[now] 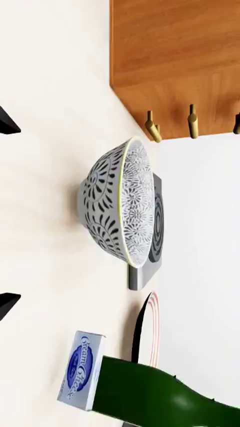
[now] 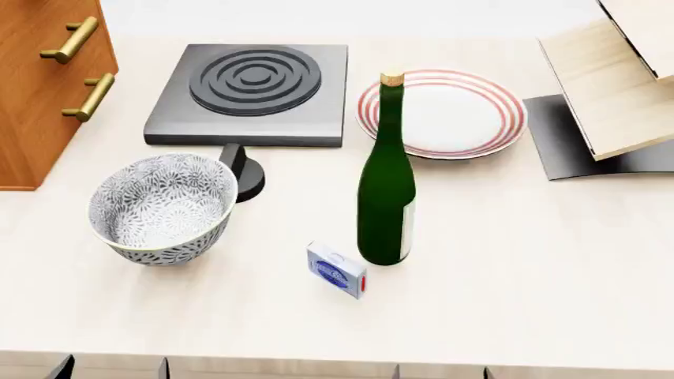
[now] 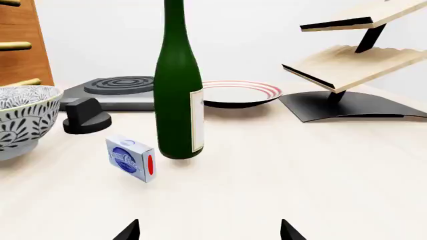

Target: Pick up the akita bowl and put it on the plate.

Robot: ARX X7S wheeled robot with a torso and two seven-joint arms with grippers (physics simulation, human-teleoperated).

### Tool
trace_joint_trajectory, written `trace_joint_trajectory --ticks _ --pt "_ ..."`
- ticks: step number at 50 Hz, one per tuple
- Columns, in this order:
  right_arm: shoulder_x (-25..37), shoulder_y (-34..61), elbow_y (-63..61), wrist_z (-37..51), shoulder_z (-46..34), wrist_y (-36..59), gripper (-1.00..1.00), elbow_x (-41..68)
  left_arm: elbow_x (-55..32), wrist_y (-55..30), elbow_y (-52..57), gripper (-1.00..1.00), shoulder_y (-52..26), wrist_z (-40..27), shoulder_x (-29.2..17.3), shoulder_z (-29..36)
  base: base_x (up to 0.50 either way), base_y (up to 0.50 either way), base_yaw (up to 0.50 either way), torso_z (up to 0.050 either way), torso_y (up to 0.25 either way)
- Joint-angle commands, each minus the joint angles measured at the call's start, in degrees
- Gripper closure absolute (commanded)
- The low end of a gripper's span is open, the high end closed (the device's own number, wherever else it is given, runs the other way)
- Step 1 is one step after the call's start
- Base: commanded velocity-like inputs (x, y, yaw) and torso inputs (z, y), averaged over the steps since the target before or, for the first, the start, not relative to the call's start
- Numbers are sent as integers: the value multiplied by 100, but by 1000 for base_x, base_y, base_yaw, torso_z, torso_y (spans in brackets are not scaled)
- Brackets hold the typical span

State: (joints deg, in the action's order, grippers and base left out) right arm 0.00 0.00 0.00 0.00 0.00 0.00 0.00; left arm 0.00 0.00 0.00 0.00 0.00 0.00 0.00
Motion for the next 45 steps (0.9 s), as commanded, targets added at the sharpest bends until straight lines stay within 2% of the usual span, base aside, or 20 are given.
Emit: trace_joint_trajectory --ticks 1,13,22,32,45 --pt "130 -7 -41 0 -142 31 -100 131 -85 -30 41 -100 10 -94 -85 94 0 0 0 0 0" --pt "255 -108 -390 740 -354 -236 -100 -104 -12 240 438 -100 75 -527 -274 344 0 0 0 0 0" --pt "338 -244 -1906 1090 -418 277 -100 -323 193 -189 2000 -100 225 -806 -423 385 0 0 0 0 0" --pt "420 -366 -2845 1248 -503 553 -100 -319 246 -491 3094 -100 303 -920 -539 437 0 0 0 0 0" --pt "570 -507 -3367 1411 -309 569 -100 -59 -48 -255 3476 -100 401 -1160 -665 105 0 0 0 0 0"
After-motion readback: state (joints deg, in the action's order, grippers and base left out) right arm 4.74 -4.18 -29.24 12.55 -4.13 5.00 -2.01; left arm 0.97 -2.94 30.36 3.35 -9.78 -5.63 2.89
